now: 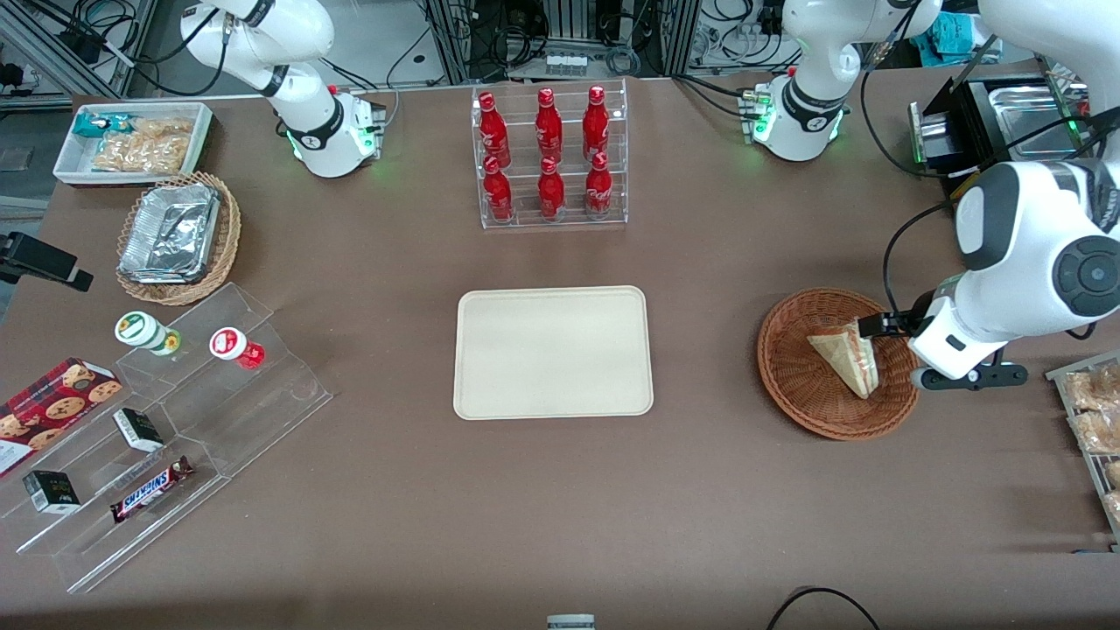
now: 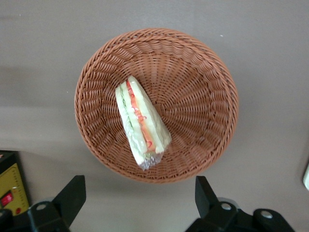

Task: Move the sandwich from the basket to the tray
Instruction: 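Move the left gripper down over the wrapped sandwich in the wicker basket, then close the left gripper on the sandwich's wrapped end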

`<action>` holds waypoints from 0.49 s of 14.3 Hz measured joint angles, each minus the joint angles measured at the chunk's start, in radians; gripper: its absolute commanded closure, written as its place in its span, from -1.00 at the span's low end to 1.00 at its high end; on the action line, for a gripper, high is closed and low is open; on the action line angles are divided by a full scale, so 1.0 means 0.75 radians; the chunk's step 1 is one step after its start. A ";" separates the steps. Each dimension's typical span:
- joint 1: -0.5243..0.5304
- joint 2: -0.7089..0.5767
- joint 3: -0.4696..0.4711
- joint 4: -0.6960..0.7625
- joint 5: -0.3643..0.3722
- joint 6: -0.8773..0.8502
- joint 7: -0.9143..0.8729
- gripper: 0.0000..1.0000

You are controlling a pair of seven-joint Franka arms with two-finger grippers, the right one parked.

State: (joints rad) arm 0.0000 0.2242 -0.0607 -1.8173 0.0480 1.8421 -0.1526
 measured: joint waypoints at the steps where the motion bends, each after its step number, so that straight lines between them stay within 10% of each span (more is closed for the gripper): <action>1: 0.001 -0.001 0.001 -0.038 0.000 0.049 -0.054 -1.00; 7: 0.024 -0.047 0.006 -0.352 -0.031 0.451 -0.311 -1.00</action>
State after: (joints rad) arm 0.0179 0.1886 -0.0564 -2.0810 0.0246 2.1801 -0.3856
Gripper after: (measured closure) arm 0.000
